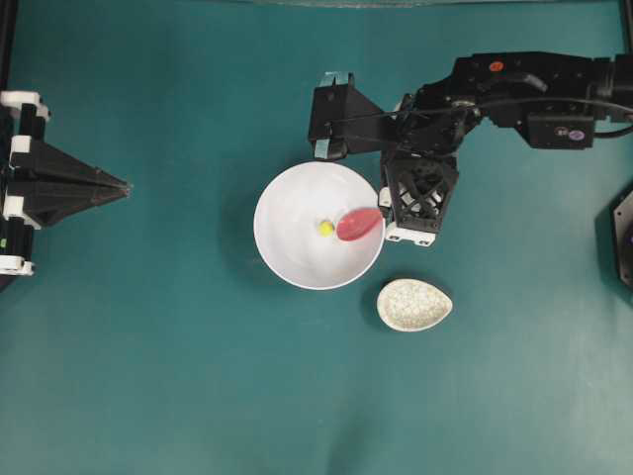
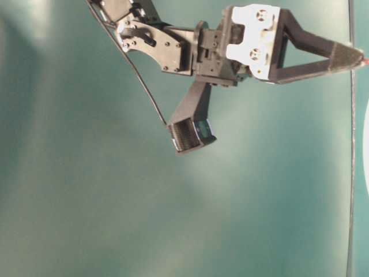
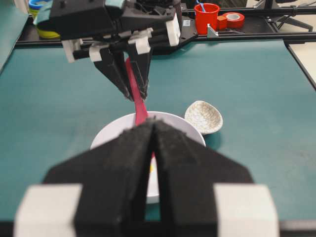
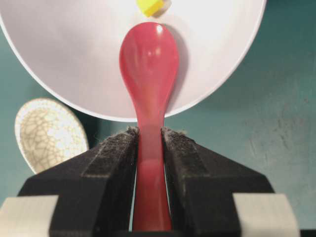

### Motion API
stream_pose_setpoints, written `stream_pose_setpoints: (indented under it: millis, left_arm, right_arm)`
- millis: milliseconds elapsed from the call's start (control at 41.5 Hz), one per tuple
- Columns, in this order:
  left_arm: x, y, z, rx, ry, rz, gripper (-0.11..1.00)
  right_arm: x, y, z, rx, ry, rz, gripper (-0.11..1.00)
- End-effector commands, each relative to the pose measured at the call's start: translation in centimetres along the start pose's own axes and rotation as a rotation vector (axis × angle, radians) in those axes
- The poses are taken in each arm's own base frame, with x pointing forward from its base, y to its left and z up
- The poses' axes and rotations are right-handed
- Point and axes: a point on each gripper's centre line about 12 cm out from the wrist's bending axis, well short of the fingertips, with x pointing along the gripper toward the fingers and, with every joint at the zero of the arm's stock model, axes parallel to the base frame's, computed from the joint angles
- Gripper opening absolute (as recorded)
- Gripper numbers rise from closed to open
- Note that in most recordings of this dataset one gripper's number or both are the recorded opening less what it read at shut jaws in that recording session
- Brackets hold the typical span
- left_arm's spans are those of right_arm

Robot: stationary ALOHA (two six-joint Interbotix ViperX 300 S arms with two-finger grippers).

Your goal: Scoop the yellow hexagonal prism block from the bowl with a spoon using the right arm.

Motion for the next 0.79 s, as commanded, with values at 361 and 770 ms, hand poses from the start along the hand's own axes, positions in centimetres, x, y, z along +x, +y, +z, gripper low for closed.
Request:
stream_pose_setpoints:
  millis: [361,770]
  left_arm:
    - [0.2,0.0,0.5,0.003,-0.015,0.000,0.00]
    - [0.1,0.1,0.5,0.003,-0.018,0.002,0.00]
  right_arm:
    - [0.8,1.0,1.9,-0.039,-0.104,-0.015,0.23]
    - [1.1,0.6,3.6,-0.035,-0.235,-0.045,0.23]
